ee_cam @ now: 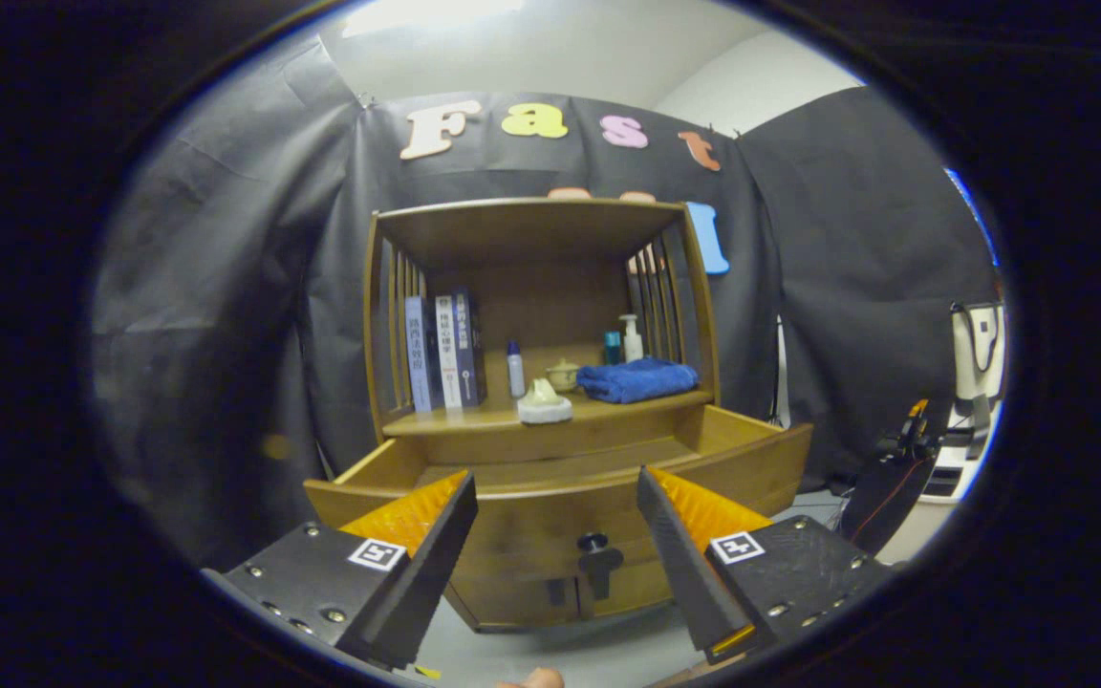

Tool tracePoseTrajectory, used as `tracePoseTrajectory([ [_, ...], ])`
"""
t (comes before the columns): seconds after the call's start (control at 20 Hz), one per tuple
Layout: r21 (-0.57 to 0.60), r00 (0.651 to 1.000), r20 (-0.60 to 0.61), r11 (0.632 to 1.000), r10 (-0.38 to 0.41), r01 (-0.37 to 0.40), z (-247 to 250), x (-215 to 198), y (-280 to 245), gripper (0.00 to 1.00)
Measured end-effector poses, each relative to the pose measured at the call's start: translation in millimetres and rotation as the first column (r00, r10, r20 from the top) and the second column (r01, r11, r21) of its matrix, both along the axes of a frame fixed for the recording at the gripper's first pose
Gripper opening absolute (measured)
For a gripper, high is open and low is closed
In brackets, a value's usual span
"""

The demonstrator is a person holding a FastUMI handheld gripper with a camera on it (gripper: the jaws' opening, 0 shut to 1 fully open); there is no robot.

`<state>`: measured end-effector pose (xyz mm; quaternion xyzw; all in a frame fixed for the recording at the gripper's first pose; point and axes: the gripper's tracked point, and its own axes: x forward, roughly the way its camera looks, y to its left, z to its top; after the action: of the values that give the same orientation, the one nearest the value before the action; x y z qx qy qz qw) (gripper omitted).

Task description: Pull open the drawer, take out the items inside it, and place them on the countertop above the cabinet.

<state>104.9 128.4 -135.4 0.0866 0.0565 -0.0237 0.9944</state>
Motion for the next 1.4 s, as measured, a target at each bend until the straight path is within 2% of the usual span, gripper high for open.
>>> tracePoseTrajectory([
  [0.05,0.003,1.0,-0.018,1.0,0.012,-0.012,-9,4,1,1.0],
  [0.35,0.029,0.989,-0.103,0.995,0.102,-0.099,-51,32,17,1.0],
  [0.55,0.068,0.981,-0.123,0.988,0.149,-0.141,-63,48,26,1.0],
  [0.7,0.055,0.973,-0.136,0.982,0.186,-0.18,-65,56,31,1.0],
  [0.9,0.031,0.973,-0.146,0.984,0.179,-0.176,-64,62,26,1.0],
  [1.05,0.037,0.977,-0.138,0.986,0.164,-0.16,-64,66,27,0.96],
  [1.25,-0.03,0.978,-0.169,0.991,0.124,-0.131,-67,70,24,0.97],
  [1.4,-0.026,0.974,-0.181,0.989,0.14,-0.147,-67,75,22,0.97],
])
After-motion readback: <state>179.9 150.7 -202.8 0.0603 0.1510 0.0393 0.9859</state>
